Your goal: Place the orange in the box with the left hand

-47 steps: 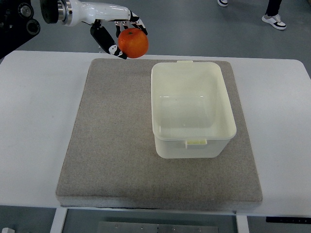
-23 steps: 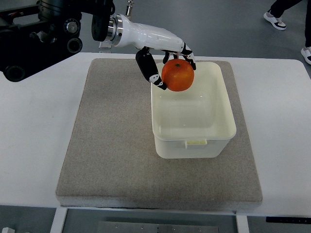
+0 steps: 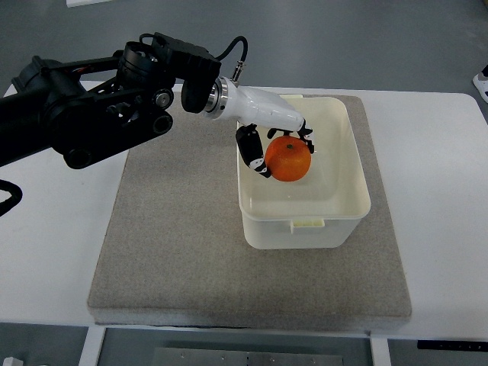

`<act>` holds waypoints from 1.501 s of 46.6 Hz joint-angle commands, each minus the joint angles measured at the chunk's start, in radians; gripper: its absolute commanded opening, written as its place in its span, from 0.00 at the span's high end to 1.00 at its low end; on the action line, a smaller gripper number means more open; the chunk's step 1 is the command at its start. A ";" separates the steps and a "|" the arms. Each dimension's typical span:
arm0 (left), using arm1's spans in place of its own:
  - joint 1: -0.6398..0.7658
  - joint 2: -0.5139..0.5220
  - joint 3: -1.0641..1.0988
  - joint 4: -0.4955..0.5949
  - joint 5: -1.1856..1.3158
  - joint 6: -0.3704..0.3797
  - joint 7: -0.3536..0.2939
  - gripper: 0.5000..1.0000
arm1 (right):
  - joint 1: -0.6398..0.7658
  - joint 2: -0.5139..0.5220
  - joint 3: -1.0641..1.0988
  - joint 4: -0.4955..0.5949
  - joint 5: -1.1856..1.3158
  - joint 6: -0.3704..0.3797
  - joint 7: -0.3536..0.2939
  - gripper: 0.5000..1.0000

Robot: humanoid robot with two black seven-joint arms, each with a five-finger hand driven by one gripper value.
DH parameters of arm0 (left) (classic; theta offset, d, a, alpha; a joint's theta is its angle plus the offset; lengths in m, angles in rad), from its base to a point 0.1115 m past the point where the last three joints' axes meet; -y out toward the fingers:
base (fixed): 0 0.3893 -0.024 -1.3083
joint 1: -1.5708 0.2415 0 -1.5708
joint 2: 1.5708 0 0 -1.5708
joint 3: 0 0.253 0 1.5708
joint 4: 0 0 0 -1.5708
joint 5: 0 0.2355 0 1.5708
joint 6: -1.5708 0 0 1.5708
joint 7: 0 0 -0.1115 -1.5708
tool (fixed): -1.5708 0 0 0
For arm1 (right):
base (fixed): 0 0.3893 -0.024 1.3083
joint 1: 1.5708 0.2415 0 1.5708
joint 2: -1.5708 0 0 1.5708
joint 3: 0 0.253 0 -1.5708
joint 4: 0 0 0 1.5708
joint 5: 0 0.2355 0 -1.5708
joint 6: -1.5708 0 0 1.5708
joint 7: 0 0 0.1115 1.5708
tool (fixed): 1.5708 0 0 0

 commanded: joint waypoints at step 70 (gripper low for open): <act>0.057 0.114 -0.052 0.317 -1.145 0.094 0.003 0.01 | 0.000 0.000 0.000 0.000 0.000 0.000 0.000 0.14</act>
